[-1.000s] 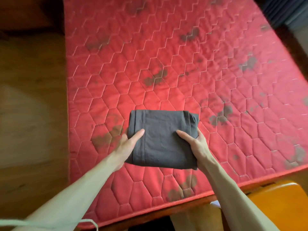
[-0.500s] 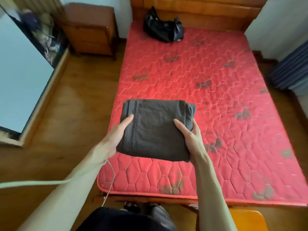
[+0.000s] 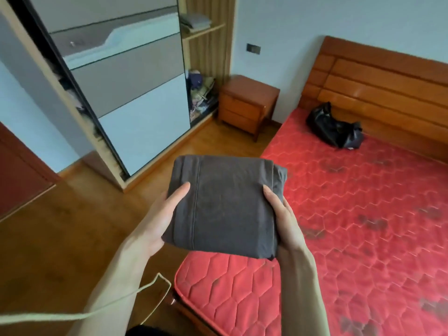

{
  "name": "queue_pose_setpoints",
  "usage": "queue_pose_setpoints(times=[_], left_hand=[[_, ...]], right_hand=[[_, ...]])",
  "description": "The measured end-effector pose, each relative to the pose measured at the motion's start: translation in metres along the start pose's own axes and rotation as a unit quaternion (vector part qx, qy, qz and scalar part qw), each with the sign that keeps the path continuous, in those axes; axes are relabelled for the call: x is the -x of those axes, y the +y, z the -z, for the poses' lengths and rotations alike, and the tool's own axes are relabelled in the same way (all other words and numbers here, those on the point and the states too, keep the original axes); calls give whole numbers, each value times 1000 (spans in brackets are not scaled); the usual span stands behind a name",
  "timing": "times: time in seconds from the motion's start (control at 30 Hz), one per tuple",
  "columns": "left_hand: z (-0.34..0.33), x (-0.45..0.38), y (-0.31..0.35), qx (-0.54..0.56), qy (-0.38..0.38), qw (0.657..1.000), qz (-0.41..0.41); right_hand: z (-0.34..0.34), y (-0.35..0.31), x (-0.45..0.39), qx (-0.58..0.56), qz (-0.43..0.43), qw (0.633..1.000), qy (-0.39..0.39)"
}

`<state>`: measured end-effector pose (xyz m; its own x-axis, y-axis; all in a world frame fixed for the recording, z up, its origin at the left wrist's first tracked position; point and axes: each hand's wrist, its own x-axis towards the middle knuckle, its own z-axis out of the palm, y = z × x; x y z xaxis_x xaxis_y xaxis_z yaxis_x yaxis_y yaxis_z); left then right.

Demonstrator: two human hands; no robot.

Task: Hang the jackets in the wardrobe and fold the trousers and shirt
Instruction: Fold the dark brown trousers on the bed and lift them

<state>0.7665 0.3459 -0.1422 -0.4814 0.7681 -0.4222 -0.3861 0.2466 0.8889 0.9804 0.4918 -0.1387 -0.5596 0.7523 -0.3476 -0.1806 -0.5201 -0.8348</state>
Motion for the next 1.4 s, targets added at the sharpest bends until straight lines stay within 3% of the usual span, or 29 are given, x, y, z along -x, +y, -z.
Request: queue_pose_setpoints(times=[0.17,0.33,0.6,0.8,1.1,1.4], left_hand=[[70,10,21,24,41,998,-44],[148,1,41,30,79,994,-63],[276,-37,83,30,58,994,-82],[342,-58,103,27,59,994,-83],[346,-137,125,-2,32,999,-41],[303,-280,191,-58,-25,996,-56]], right_hand=[[-75,12,-23,10,-22,998,-60],[-157,40,-46,34,-17,997,-67],[-284,85,-79,118,32,992,29],[-347,105,-103,151,31,987,34],[-352,94,-157,157,70,981,85],[-335,43,-285,155,122,971,137]])
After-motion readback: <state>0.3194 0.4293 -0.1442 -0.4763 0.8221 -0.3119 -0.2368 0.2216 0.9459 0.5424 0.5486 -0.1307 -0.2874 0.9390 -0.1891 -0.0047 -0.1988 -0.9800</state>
